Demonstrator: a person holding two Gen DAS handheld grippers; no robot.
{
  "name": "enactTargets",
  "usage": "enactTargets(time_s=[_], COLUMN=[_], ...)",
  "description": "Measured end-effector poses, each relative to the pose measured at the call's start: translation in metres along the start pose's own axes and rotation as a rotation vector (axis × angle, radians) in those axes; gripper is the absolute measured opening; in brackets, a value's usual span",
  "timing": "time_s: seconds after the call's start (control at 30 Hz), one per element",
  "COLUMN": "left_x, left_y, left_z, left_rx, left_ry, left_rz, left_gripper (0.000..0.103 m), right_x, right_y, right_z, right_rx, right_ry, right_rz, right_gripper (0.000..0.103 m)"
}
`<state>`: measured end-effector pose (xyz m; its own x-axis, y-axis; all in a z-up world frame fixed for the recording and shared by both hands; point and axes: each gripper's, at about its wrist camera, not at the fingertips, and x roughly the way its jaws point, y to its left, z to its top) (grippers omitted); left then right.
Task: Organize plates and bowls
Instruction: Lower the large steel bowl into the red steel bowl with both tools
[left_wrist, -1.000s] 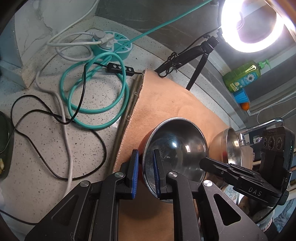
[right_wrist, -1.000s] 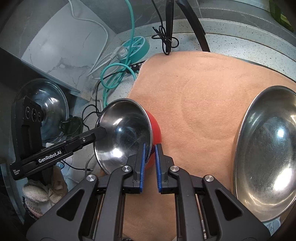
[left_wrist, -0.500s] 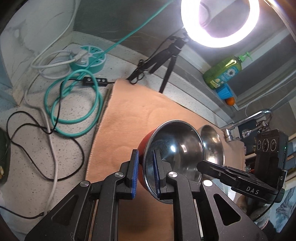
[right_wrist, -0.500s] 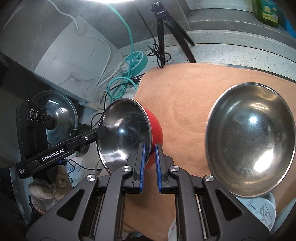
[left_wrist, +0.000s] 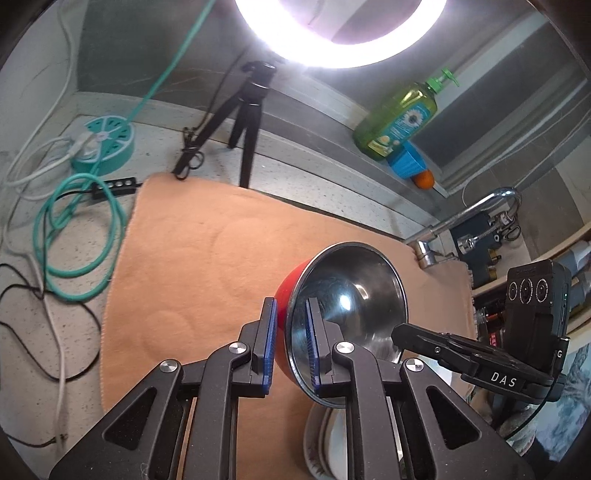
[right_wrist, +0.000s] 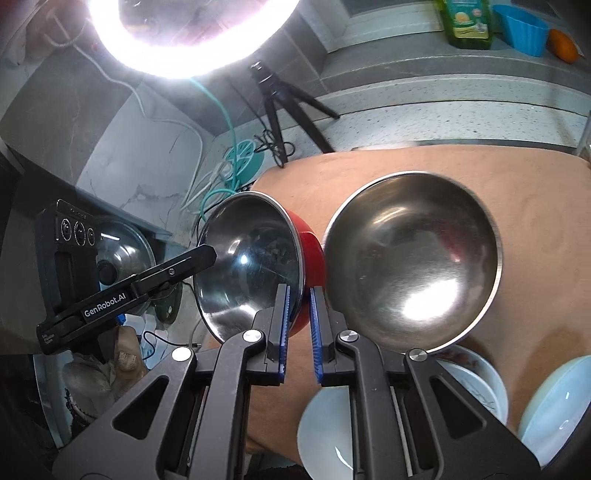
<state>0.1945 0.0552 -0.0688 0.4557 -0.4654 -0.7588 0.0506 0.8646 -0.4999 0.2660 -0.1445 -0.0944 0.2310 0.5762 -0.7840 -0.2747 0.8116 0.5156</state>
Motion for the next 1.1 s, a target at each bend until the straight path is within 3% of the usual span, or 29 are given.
enactTargets(time_s=[0.4,1.1], left_x=[0.036,0.084], left_y=[-0.041,-0.055], left_z=[0.008,0.011], left_rx=[0.048,0.075], left_ry=[0.028,0.130], left_rz=[-0.027,0.019], left_gripper=[0.013,0.013], right_x=[-0.029,-0.008], right_y=[-0.046,-0.088], right_z=[0.011,0.019], right_rx=[0.049,0.078], right_ry=[-0.045,0.026], right_rz=[-0.057,-0.112], right_gripper=[0.011,0.011])
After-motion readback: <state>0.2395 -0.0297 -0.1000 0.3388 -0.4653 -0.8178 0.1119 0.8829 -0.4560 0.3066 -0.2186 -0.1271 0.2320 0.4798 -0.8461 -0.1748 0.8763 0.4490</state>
